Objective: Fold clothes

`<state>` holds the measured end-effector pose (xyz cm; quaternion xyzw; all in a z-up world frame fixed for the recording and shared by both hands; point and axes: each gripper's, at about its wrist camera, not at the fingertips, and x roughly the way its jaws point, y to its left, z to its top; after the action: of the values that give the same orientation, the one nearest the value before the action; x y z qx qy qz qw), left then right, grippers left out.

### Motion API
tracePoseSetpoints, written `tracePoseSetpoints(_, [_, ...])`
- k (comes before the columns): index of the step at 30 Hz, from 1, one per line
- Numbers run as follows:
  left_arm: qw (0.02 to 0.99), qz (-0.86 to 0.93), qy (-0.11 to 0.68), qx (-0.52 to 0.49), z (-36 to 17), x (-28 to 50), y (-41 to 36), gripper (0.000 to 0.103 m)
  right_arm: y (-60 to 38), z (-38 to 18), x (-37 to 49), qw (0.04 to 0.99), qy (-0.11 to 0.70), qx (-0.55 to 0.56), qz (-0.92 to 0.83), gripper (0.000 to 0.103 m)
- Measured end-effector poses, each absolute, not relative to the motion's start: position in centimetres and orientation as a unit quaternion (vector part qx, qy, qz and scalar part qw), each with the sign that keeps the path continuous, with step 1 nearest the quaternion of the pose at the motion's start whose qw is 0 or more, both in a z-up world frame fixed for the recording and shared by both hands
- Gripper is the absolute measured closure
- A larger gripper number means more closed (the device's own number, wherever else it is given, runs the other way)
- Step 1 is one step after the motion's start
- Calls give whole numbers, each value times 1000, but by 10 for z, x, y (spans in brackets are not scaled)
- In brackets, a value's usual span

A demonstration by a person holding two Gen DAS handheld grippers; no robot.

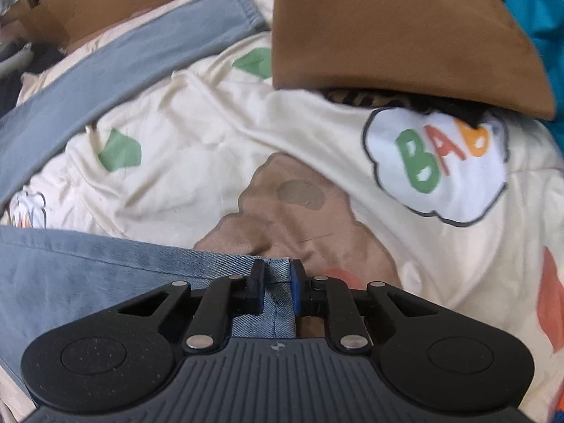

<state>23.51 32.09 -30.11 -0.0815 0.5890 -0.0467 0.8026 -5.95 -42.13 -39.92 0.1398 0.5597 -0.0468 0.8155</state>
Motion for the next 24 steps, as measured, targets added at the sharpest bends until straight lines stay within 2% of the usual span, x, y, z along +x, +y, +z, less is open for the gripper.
tracePoseSetpoints(11, [766, -131, 629, -26, -355, 214, 234, 96, -422, -377, -91, 806, 568, 140, -87, 91])
tracePoseSetpoints(18, [767, -111, 632, -24, -383, 230, 216, 97, -423, -384, -81, 807, 567, 137, -90, 91])
tracePoseSetpoints(24, [766, -85, 636, -49, -386, 237, 214, 99, -422, -406, -61, 804, 576, 120, -84, 90])
